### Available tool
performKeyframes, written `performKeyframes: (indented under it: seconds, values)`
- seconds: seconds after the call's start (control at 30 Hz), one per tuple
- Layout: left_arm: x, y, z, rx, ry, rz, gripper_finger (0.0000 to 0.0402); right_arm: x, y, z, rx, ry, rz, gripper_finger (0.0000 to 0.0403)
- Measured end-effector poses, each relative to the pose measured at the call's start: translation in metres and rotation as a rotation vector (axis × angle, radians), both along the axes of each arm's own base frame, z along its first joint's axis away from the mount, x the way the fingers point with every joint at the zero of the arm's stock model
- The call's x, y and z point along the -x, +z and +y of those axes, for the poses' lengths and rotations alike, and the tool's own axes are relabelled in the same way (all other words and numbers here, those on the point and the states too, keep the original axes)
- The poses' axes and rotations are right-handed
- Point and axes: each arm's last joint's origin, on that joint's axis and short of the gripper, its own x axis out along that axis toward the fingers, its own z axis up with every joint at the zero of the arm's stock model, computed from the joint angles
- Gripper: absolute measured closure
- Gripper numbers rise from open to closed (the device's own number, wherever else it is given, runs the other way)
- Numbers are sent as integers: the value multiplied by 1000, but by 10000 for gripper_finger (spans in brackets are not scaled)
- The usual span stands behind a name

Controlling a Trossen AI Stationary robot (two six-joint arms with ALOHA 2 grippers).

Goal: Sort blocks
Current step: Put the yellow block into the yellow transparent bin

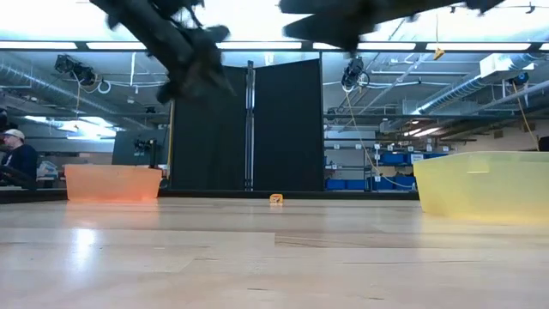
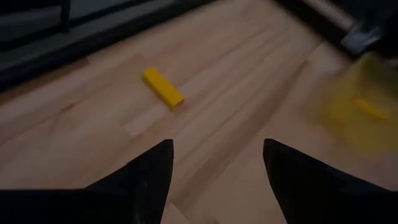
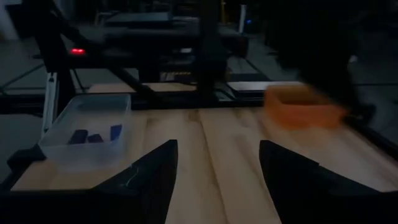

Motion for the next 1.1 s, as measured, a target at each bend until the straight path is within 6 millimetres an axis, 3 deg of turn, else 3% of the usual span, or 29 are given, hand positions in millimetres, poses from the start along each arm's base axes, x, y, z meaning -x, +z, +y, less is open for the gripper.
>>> performKeyframes:
  seconds: [0.2,0.37,0.63,0.8,1.1]
  values:
    - [-46,-32,27,54,65,126,147,65,9,5,-43,-77,-21,166]
    - [-83,-48,54,101,129,194,133,96,9,18,-41,-59,32,164]
    - [-132,-63,88,165,205,400,62,114,13,39,-19,-9,16,164]
    - [-155,-75,104,163,224,411,22,122,14,49,-36,21,3,164]
    - [-163,-103,123,225,251,436,25,136,15,65,-34,50,-19,165]
